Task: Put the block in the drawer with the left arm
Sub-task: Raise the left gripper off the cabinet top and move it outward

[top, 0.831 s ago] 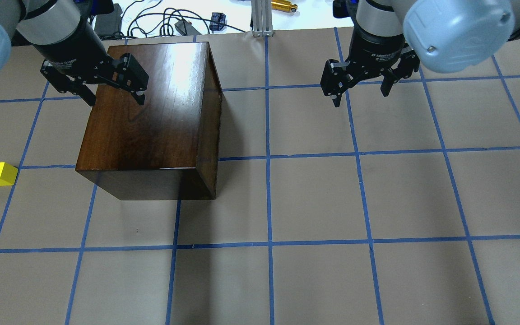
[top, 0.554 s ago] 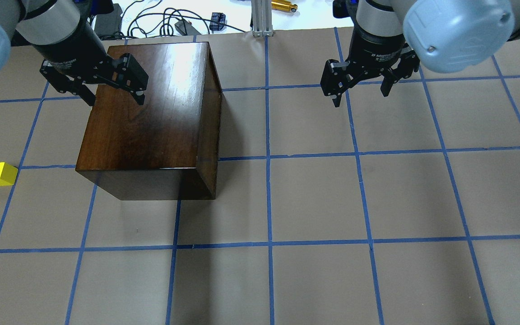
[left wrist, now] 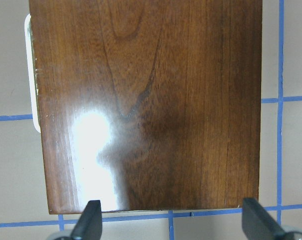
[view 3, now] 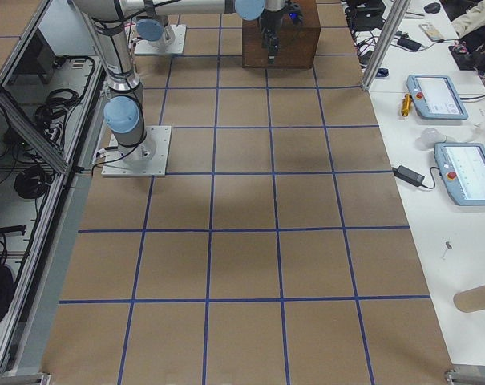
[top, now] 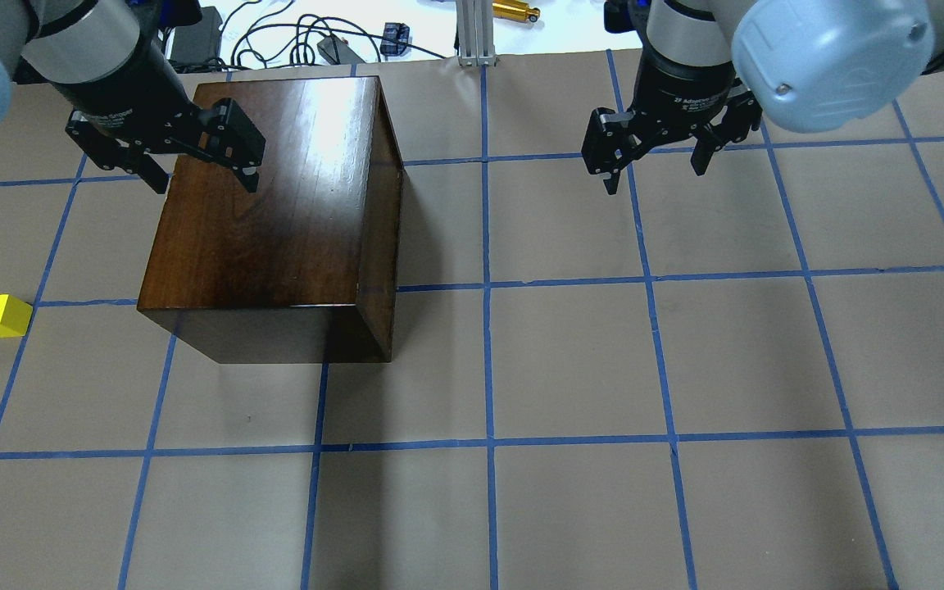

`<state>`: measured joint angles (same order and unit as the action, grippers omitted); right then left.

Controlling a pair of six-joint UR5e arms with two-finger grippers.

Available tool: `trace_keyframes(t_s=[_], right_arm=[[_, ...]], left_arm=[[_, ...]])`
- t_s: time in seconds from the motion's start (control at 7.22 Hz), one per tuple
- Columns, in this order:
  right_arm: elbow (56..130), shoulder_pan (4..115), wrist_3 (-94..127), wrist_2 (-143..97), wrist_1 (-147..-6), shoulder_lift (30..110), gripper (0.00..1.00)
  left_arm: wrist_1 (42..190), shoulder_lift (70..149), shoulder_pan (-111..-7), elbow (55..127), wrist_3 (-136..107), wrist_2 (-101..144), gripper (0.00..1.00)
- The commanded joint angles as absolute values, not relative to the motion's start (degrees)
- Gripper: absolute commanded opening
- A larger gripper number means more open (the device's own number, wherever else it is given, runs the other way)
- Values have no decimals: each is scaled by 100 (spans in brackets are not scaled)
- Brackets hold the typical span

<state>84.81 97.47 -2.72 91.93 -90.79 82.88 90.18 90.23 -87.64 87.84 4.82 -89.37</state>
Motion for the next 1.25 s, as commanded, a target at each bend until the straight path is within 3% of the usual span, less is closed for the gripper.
trace_keyframes(t_s=[0.0,0.42,1.11], right_arm=[[8481,9747,-272,9193,-9079,8288,100],[8481,9747,-264,9193,-9079,8288,100],[8473,9747,-272,9193,-9079,8288,100]], left_arm=[[9018,9009,-8728,8789,649,-8947,100],[9070,8913,-8544,8815,1507,-9017,100],[9079,9131,-6148,8964,2856,-8895,100]])
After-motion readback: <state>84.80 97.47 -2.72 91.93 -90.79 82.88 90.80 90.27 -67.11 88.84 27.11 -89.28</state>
